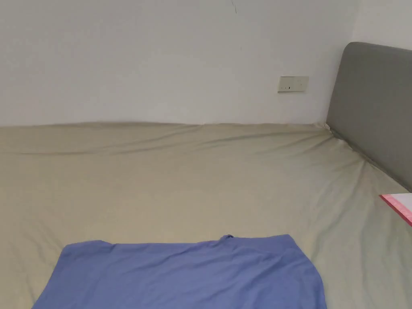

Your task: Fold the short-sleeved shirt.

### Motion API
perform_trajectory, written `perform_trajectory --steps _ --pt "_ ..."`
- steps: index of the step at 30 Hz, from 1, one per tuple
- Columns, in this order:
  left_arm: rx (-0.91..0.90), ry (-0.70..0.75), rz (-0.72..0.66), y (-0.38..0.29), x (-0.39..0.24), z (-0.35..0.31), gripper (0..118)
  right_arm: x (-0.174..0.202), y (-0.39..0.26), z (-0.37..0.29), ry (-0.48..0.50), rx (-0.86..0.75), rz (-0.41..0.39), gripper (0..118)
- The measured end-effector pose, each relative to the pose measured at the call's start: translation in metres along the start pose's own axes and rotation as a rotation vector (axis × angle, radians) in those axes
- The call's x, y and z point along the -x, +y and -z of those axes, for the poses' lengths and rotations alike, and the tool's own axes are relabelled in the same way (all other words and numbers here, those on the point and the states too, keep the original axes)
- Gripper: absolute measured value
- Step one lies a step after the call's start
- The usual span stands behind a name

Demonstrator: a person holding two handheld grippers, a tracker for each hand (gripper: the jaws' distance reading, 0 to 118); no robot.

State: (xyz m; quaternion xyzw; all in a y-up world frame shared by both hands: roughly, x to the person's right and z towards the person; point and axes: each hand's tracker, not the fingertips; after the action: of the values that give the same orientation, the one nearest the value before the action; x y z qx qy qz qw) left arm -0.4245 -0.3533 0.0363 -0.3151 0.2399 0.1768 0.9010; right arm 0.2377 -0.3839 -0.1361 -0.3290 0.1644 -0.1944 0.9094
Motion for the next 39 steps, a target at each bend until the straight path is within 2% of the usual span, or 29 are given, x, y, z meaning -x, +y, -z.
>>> perform_trajectory --steps 1,2,3,5,7,9,11,12,15,16,17,18,19,20,21,22,25,27,30,33,37,39 --pt "0.003 0.027 -0.006 -0.006 0.002 -0.004 6 -0.005 -0.007 -0.003 0.003 0.02 0.029 3" --pt "0.005 0.053 -0.008 -0.01 0.004 -0.006 6 0.02 -0.024 -0.004 -0.01 0.02 0.041 3" --pt "0.014 0.049 -0.015 -0.014 0.009 -0.007 5 0.017 -0.033 -0.005 -0.015 0.032 0.049 3" --pt "0.018 0.141 -0.075 -0.02 0.019 -0.013 5 0.013 -0.047 -0.007 -0.038 0.049 0.074 3" --pt "0.039 0.09 -0.088 -0.025 0.029 -0.01 5 0.008 -0.061 -0.005 -0.045 0.08 0.07 3" --pt "0.063 0.106 -0.074 -0.032 0.028 0.0 6 0.004 -0.074 0.009 -0.066 0.165 0.002 3" --pt "0.119 0.105 -0.038 -0.043 0.019 0.013 6 0.0 -0.091 0.026 -0.18 0.226 -0.095 3" --pt "0.136 0.081 -0.048 -0.046 0.017 0.018 6 -0.002 -0.099 0.032 -0.184 0.265 -0.144 3" --pt "0.158 0.043 -0.074 -0.058 0.001 0.025 8 -0.011 -0.118 0.045 -0.221 0.341 -0.202 4" --pt "0.162 0.037 -0.075 -0.075 0.02 0.047 15 -0.011 -0.122 0.047 -0.221 0.341 -0.197 8" --pt "0.166 0.032 -0.076 -0.077 0.018 0.049 19 -0.011 -0.124 0.048 -0.221 0.347 -0.199 16" --pt "0.17 0.025 -0.08 -0.078 0.015 0.051 25 -0.013 -0.122 0.047 -0.226 0.347 -0.197 33" --pt "0.171 0.012 -0.086 -0.077 0.013 0.05 43 -0.012 -0.121 0.045 -0.237 0.343 -0.197 69" --pt "0.169 -0.006 -0.093 -0.073 0.007 0.044 63 -0.009 -0.119 0.041 -0.266 0.335 -0.204 90" --pt "0.162 -0.027 -0.096 -0.07 0.004 0.042 83 -0.007 -0.114 0.037 -0.304 0.328 -0.238 96" --pt "0.156 -0.04 -0.093 -0.068 0.002 0.039 98 -0.005 -0.109 0.03 -0.29 0.318 -0.256 96" --pt "0.113 -0.065 -0.058 -0.06 -0.005 0.026 100 0.012 -0.099 0.003 -0.339 0.181 -0.397 96" --pt "0.069 -0.054 -0.021 -0.055 -0.013 0.014 100 0.02 -0.089 -0.015 -0.358 0.08 -0.449 96" --pt "0.005 -0.022 0.051 -0.049 -0.029 -0.012 102 0.052 -0.076 -0.04 -0.297 -0.062 -0.454 96" --pt "-0.061 -0.039 0.097 -0.043 -0.048 -0.041 111 0.088 -0.068 -0.054 -0.231 -0.156 -0.488 96" --pt "-0.13 -0.026 0.125 -0.037 -0.067 -0.076 115 0.135 -0.064 -0.057 -0.065 -0.192 -0.487 96" --pt "-0.145 -0.038 0.1 -0.038 -0.066 -0.086 117 0.151 -0.065 -0.056 -0.018 -0.191 -0.472 96"
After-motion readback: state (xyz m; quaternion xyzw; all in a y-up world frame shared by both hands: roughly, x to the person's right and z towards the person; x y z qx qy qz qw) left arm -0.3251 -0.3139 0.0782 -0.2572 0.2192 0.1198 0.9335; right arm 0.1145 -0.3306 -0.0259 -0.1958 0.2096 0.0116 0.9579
